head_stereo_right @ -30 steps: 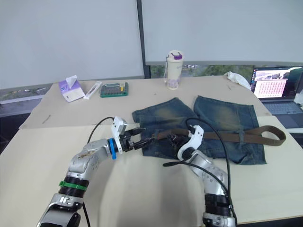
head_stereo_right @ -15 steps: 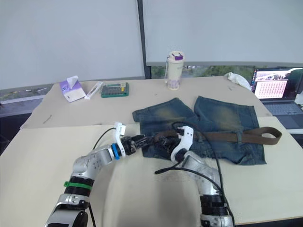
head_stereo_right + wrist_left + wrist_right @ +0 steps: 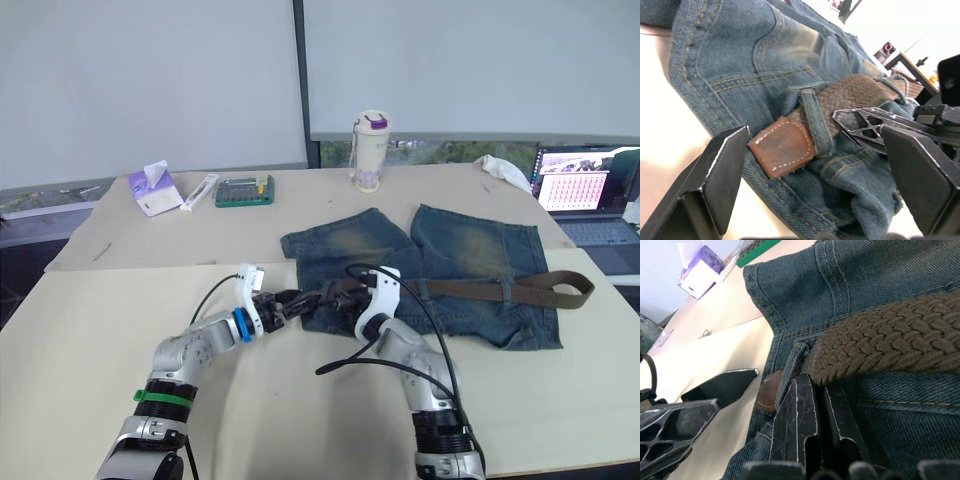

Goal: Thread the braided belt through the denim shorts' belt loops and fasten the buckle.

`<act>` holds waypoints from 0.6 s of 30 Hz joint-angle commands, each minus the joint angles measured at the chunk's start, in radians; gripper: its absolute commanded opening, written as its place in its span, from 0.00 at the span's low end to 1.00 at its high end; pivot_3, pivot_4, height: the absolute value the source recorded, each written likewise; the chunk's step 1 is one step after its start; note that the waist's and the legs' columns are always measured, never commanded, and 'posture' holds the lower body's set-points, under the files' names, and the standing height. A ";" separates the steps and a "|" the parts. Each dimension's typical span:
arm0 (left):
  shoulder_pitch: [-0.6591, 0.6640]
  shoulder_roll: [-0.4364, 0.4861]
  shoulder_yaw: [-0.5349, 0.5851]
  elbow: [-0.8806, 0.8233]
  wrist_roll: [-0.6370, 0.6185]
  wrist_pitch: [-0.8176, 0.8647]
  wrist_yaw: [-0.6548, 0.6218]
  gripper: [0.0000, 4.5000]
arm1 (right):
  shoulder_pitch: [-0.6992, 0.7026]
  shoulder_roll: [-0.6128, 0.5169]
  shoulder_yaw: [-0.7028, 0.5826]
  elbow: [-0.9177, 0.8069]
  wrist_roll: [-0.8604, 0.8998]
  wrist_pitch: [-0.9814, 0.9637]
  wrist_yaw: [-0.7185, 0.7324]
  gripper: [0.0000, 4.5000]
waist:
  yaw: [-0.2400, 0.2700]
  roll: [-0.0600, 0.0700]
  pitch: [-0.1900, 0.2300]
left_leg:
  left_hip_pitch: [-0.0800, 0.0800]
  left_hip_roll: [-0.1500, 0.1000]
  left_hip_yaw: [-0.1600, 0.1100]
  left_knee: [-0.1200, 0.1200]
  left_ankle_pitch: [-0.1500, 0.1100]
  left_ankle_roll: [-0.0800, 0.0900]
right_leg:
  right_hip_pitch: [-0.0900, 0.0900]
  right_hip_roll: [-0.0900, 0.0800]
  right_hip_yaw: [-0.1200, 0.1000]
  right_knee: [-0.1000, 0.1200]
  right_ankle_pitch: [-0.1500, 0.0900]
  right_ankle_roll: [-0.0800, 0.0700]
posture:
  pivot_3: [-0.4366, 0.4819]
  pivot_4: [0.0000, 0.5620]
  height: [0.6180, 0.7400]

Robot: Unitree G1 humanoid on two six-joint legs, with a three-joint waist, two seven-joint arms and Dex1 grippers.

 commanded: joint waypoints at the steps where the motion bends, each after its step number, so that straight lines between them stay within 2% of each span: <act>1: -0.024 -0.006 0.017 0.020 0.007 -0.044 0.007 0.99 | 0.015 -0.051 0.083 0.029 -0.121 -0.043 0.024 0.00 | 0.000 0.000 0.000 | 0.000 0.000 0.000 0.000 0.000 0.000 | 0.000 0.000 0.000 0.000 0.000 0.000 | 0.48 0.27 1.00; 7: -0.023 0.002 0.016 0.043 0.007 -0.061 -0.007 0.99 | 0.018 -0.051 0.116 0.019 -0.163 -0.031 0.036 0.00 | 0.002 0.000 0.000 | 0.000 -0.001 0.000 0.000 0.000 0.000 | 0.000 -0.001 0.000 0.000 0.000 0.000 | 0.48 0.27 1.00; 10: -0.023 0.006 0.005 0.045 0.010 -0.057 -0.022 0.99 | 0.014 -0.093 0.173 0.034 -0.255 -0.036 0.026 0.00 | 0.002 0.000 -0.001 | 0.000 -0.001 0.000 0.000 0.000 0.000 | 0.000 -0.001 0.000 0.000 0.000 0.000 | 0.48 0.27 1.00; 18: -0.002 0.012 -0.014 0.005 -0.006 -0.005 -0.060 0.99 | 0.005 -0.071 0.177 0.022 -0.293 -0.041 0.037 0.00 | 0.000 0.000 -0.001 | 0.000 -0.001 0.000 0.000 0.000 0.000 | 0.000 0.000 0.000 0.000 0.000 0.000 | 0.48 0.27 1.00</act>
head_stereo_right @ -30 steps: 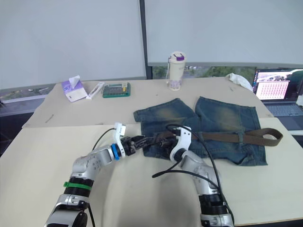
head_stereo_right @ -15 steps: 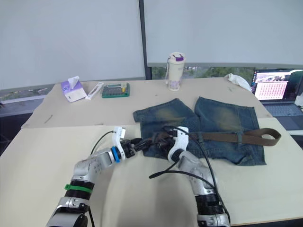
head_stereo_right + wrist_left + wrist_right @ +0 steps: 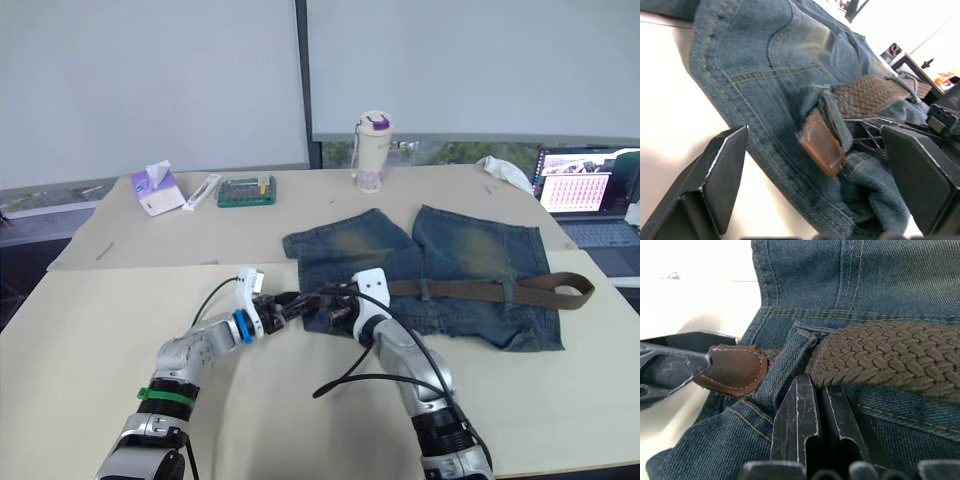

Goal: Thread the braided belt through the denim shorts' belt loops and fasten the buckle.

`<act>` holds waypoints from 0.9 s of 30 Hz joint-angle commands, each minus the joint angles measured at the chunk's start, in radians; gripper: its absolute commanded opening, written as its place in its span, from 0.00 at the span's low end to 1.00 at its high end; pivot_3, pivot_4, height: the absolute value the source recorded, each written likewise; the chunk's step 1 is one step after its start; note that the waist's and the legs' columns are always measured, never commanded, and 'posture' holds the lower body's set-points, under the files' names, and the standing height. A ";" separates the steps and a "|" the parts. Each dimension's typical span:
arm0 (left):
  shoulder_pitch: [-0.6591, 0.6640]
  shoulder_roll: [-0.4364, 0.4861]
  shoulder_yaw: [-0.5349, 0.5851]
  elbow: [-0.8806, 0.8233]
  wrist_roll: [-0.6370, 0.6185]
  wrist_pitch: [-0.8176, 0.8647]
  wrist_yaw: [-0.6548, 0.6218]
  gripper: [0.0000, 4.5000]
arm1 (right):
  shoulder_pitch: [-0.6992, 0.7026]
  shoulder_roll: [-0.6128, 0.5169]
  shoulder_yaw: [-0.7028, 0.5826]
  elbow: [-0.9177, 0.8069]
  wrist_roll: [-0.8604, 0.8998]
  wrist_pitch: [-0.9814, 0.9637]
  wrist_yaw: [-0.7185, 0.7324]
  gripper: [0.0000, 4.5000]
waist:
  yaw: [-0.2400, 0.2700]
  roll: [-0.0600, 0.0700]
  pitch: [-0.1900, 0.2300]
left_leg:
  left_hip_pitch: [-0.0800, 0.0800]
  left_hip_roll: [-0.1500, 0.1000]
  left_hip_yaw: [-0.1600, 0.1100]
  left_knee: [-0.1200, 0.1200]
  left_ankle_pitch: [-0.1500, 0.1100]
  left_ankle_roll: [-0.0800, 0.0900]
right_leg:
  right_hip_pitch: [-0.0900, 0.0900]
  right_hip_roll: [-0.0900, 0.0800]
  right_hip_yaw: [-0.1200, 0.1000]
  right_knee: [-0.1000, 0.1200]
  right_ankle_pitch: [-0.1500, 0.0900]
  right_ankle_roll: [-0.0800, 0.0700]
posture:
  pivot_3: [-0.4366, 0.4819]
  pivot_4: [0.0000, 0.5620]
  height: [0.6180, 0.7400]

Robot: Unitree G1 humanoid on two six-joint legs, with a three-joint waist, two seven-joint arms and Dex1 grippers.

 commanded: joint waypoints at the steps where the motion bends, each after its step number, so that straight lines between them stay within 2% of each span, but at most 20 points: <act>1: 0.007 0.003 -0.012 -0.039 -0.009 0.018 -0.019 0.99 | 0.014 -0.001 0.016 0.024 -0.033 0.028 0.003 0.00 | 0.000 0.000 0.000 | 0.000 0.000 0.000 0.000 0.000 0.000 | 0.000 0.000 0.000 0.000 0.000 0.000 | 0.48 0.27 1.00; 4: 0.004 -0.006 -0.009 -0.039 -0.016 0.023 -0.020 0.99 | 0.016 0.004 0.013 0.020 -0.036 0.026 0.007 0.00 | 0.000 0.000 0.000 | 0.000 0.000 0.000 0.000 0.000 0.000 | 0.000 0.000 0.000 0.000 0.000 0.000 | 0.48 0.27 1.00; 7: 0.002 -0.016 -0.002 -0.039 -0.022 0.022 -0.015 0.81 | 0.017 0.007 0.009 0.020 -0.042 0.024 0.010 0.00 | 0.000 0.000 0.000 | 0.000 0.000 0.000 0.000 0.000 0.000 | 0.000 0.000 0.000 0.000 0.000 0.000 | 0.48 0.27 1.00; 17: -0.019 -0.025 0.004 -0.016 -0.003 0.004 0.004 0.06 | 0.019 0.016 0.008 0.005 -0.045 0.020 0.036 0.00 | 0.000 0.000 0.000 | 0.000 0.000 0.000 0.000 0.000 0.000 | 0.000 0.000 0.000 0.000 0.000 0.000 | 0.48 0.27 1.00; 18: -0.023 -0.026 0.005 -0.012 0.000 0.002 0.010 0.00 | 0.020 0.014 0.010 0.001 -0.045 0.016 0.043 0.00 | 0.000 0.000 0.000 | 0.000 0.000 0.000 0.000 0.000 0.000 | 0.000 0.000 0.000 0.000 0.000 0.000 | 0.48 0.27 1.00; 20: -0.026 -0.024 0.002 -0.007 0.010 -0.005 0.018 0.00 | 0.023 0.008 0.016 -0.008 -0.044 -0.013 0.069 0.00 | 0.001 0.000 0.000 | 0.000 0.000 0.000 0.000 0.000 0.000 | 0.000 0.000 0.000 0.000 0.000 0.000 | 0.48 0.27 1.00; 24: -0.023 -0.012 0.000 -0.003 0.048 -0.029 0.052 0.00 | 0.037 0.021 -0.015 -0.081 0.001 0.007 0.094 0.31 | 0.000 0.000 0.000 | 0.000 0.000 0.000 0.000 0.000 0.000 | 0.000 0.000 0.000 -0.001 0.000 0.000 | 0.48 0.27 1.00; 27: -0.028 0.016 0.025 -0.004 0.049 -0.036 0.062 0.00 | 0.075 0.007 -0.080 -0.200 0.122 0.103 0.151 0.54 | 0.001 0.000 0.000 | -0.001 0.000 -0.001 0.000 0.000 0.000 | -0.001 0.000 0.000 -0.001 0.000 0.000 | 0.48 0.27 1.00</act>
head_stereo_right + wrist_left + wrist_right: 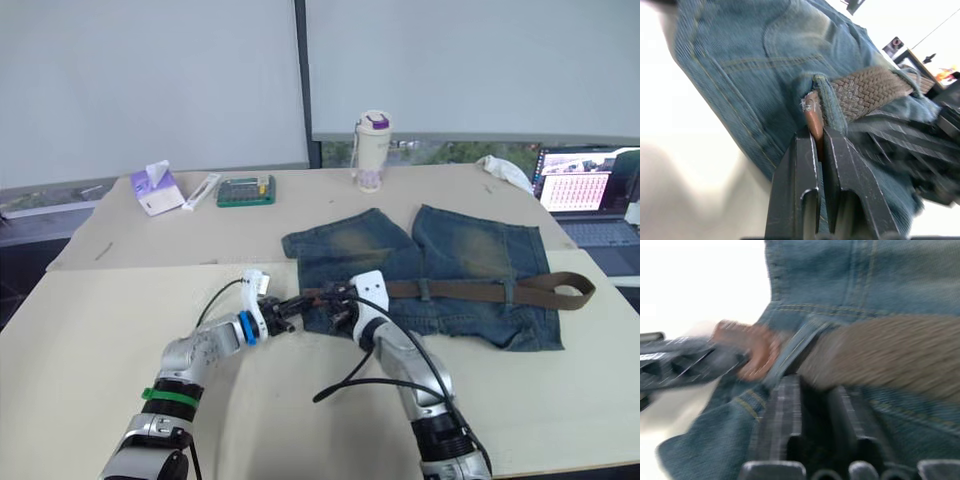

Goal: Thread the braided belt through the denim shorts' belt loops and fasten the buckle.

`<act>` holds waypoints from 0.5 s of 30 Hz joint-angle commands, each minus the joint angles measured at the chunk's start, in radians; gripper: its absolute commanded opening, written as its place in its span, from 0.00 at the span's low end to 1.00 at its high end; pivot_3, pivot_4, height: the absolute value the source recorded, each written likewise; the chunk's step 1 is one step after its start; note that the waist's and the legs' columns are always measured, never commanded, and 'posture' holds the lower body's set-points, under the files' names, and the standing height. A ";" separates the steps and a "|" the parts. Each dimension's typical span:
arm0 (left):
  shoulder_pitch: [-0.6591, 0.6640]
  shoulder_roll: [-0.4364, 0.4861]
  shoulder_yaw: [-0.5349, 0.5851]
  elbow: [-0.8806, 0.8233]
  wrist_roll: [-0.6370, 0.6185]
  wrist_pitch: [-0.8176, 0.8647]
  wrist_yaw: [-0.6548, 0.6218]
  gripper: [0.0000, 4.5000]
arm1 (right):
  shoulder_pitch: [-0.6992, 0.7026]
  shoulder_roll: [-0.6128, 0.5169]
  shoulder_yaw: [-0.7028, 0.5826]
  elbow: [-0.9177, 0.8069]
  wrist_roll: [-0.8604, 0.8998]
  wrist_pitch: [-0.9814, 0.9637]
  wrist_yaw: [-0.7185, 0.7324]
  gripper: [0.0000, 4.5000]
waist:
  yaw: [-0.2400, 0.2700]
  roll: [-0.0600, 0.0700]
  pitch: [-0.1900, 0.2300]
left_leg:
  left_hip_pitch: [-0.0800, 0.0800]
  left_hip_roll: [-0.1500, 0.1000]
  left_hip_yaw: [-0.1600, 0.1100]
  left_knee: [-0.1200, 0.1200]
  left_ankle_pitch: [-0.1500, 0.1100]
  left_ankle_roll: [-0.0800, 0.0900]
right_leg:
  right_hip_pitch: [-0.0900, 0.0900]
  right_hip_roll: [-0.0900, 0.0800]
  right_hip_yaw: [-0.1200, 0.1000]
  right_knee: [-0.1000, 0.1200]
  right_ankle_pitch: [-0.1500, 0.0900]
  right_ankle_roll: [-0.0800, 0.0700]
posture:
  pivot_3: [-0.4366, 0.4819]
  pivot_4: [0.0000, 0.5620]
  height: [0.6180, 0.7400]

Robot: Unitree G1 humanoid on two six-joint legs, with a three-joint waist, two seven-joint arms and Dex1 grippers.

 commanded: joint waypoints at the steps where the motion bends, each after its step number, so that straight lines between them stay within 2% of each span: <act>1: -0.019 0.042 0.037 -0.010 0.008 -0.018 0.019 0.00 | 0.032 -0.012 -0.075 -0.156 0.156 0.103 0.070 0.61 | 0.000 0.000 0.000 | 0.000 0.000 0.000 0.000 0.000 0.000 | 0.000 0.000 0.000 0.000 0.000 0.000 | 0.48 0.27 1.00; 2: -0.021 0.059 0.041 -0.011 0.009 -0.016 0.014 0.00 | 0.053 -0.029 -0.109 -0.212 0.236 0.162 0.100 0.69 | 0.000 0.000 0.000 | 0.000 0.000 0.000 0.000 0.000 0.000 | 0.000 0.000 0.000 0.000 0.000 0.000 | 0.48 0.27 1.00; 5: -0.020 0.129 0.026 -0.014 0.032 -0.018 -0.022 0.00 | 0.108 -0.117 -0.184 -0.355 0.402 0.265 0.182 0.69 | 0.000 0.000 0.001 | 0.000 0.000 0.000 0.000 0.000 0.000 | 0.000 0.000 0.000 -0.001 0.000 0.000 | 0.48 0.27 1.00; 8: -0.019 0.201 0.020 -0.018 0.041 -0.007 -0.056 0.00 | 0.150 -0.227 -0.280 -0.420 0.486 0.280 0.237 0.69 | 0.000 0.000 0.002 | 0.000 0.000 0.000 0.000 0.000 0.000 | 0.000 0.000 -0.001 -0.001 0.000 0.000 | 0.48 0.27 1.00; 11: -0.011 0.286 0.006 -0.023 0.062 -0.011 -0.112 0.00 | 0.179 -0.330 -0.393 -0.403 0.496 0.225 0.271 0.69 | 0.002 -0.001 0.003 | 0.000 0.000 0.000 0.000 0.000 0.000 | 0.001 0.000 -0.001 -0.002 0.000 0.000 | 0.48 0.27 1.00; 15: 0.001 0.449 -0.035 0.013 0.151 -0.060 -0.189 0.00 | 0.224 -0.487 -0.562 -0.239 0.369 0.077 0.297 0.69 | 0.003 -0.001 0.004 | 0.000 -0.001 0.001 0.000 0.000 0.000 | 0.001 0.001 -0.001 -0.002 0.000 0.000 | 0.48 0.27 1.00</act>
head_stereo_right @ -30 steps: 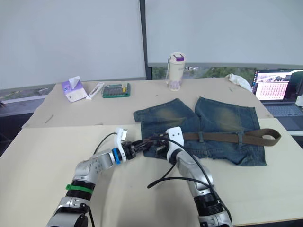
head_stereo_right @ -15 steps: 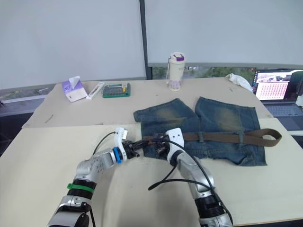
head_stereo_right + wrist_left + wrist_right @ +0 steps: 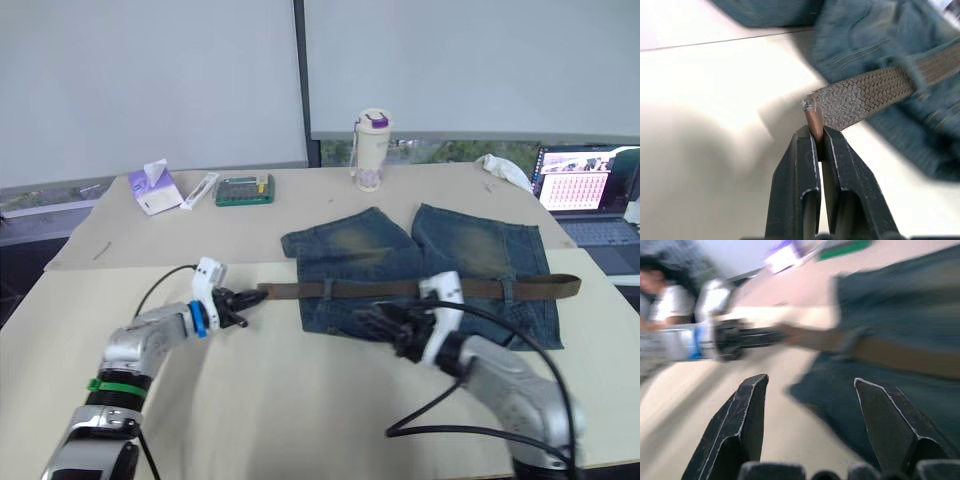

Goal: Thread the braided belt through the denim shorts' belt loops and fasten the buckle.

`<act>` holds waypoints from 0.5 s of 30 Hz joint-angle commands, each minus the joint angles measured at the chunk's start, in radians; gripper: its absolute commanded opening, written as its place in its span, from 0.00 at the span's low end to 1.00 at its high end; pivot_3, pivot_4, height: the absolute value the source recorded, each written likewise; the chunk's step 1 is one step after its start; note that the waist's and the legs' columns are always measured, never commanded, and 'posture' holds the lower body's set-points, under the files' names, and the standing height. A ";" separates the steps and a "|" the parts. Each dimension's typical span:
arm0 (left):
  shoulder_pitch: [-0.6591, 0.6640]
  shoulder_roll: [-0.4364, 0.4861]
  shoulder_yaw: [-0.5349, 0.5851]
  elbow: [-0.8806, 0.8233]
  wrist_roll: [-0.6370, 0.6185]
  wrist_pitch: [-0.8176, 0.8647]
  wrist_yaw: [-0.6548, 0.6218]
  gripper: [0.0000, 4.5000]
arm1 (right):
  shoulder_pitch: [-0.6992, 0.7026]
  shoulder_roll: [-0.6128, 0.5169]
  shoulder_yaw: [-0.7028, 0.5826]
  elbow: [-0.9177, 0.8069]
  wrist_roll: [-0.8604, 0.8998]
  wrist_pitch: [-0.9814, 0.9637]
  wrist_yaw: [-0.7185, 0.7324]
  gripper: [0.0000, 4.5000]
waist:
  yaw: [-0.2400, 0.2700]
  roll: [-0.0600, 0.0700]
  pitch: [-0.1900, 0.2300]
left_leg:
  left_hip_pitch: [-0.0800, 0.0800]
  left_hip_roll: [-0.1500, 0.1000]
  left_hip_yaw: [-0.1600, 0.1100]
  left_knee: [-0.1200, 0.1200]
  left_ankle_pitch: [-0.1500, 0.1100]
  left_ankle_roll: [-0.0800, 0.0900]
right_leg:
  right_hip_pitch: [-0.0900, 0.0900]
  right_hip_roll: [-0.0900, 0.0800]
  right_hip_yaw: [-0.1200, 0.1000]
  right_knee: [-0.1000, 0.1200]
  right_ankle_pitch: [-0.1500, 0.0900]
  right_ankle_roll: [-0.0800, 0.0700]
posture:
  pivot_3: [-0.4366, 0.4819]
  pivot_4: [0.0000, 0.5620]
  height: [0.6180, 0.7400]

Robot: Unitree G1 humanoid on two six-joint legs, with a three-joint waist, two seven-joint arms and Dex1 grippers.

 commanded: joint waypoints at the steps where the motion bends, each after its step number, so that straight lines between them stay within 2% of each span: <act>1: 0.000 0.119 -0.017 0.035 0.087 -0.065 -0.045 0.00 | 0.018 -0.106 -0.162 0.138 -0.105 -0.157 0.017 0.69 | 0.003 0.000 0.000 | 0.000 0.000 0.000 0.000 0.000 0.000 | 0.000 0.000 0.000 0.000 0.000 0.000 | 0.48 0.27 1.00; 3: -0.011 0.153 -0.019 0.067 0.114 -0.084 -0.037 0.00 | 0.012 -0.148 -0.199 0.193 -0.141 -0.202 0.007 0.69 | 0.003 0.001 0.001 | 0.000 0.000 0.001 0.000 0.000 0.000 | 0.000 0.000 0.000 0.000 0.000 0.000 | 0.48 0.27 1.00; 8: -0.058 0.219 -0.037 0.210 0.248 -0.171 0.081 0.00 | 0.003 -0.281 -0.207 0.413 -0.298 -0.351 0.024 0.69 | 0.007 0.001 0.001 | 0.001 0.000 0.002 0.000 0.000 0.000 | 0.001 0.000 0.001 0.000 0.000 0.000 | 0.48 0.27 1.00; 12: -0.068 0.267 -0.062 0.308 0.327 -0.203 0.125 0.00 | -0.065 -0.340 -0.180 0.571 -0.388 -0.425 0.000 0.69 | -0.004 0.003 0.001 | 0.002 0.001 0.004 0.000 0.000 0.000 | 0.001 0.000 0.002 0.001 0.000 0.000 | 0.48 0.27 1.00; 15: -0.065 0.275 -0.066 0.324 0.349 -0.210 0.141 0.00 | -0.129 -0.357 -0.148 0.627 -0.395 -0.425 0.032 0.69 | -0.010 0.004 0.000 | 0.002 0.002 0.005 -0.002 -0.001 0.001 | 0.001 0.000 0.002 0.001 0.000 0.000 | 0.48 0.27 1.00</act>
